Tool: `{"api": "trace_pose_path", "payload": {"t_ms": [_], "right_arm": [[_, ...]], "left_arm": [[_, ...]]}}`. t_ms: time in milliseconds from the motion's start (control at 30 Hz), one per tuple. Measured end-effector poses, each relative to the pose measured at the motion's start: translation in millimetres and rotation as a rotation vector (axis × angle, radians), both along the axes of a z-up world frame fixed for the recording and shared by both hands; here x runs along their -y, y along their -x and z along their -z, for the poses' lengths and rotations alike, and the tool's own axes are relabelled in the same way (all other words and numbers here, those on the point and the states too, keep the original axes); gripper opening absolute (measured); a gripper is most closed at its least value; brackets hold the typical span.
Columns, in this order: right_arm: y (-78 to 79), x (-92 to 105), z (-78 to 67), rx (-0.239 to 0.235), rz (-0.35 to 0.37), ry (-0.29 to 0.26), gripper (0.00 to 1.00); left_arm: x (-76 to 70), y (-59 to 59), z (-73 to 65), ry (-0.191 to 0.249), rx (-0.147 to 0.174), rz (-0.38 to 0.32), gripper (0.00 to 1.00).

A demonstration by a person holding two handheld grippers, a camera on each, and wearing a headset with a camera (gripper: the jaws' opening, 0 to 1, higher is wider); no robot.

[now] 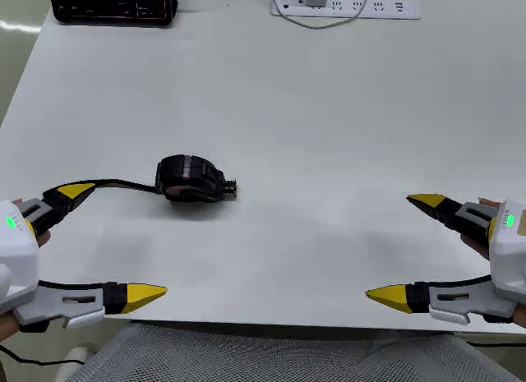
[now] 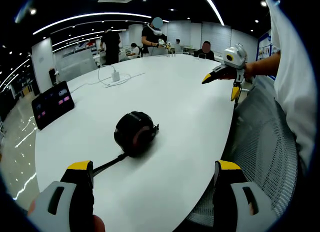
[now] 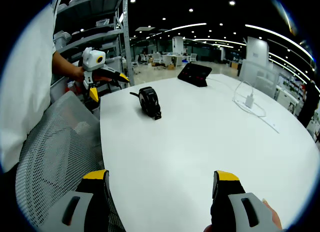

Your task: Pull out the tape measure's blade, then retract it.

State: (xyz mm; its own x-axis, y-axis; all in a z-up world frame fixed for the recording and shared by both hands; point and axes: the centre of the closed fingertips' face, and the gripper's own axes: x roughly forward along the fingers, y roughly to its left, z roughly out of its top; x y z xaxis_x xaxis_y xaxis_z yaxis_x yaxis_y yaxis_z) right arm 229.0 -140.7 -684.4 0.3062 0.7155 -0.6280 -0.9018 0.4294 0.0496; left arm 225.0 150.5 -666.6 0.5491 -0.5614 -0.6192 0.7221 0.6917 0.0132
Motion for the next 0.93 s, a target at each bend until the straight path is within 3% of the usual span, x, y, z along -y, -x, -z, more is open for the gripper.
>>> {"api": "trace_pose_path", "payload": {"t_ms": [433, 500, 567, 933], "right_arm": [[-0.5, 5.6, 0.9, -0.002, 0.014, 0.014, 0.84], [0.0, 5.4, 0.2, -0.004, 0.015, 0.012, 0.83], [0.0, 5.6, 0.2, -0.003, 0.017, 0.015, 0.83], [1.5, 5.3, -1.4, -0.006, 0.020, 0.017, 0.83]], "left_arm": [[-0.7, 2.6, 3.7, -0.010, -0.022, 0.011, 0.98], [0.0, 6.0, 5.9, -0.011, -0.048, 0.019, 0.94], [0.9, 4.5, 5.8, -0.017, -0.028, 0.025, 0.96], [1.1, 1.5, 4.6, -0.010, -0.024, 0.021, 0.98]]}}
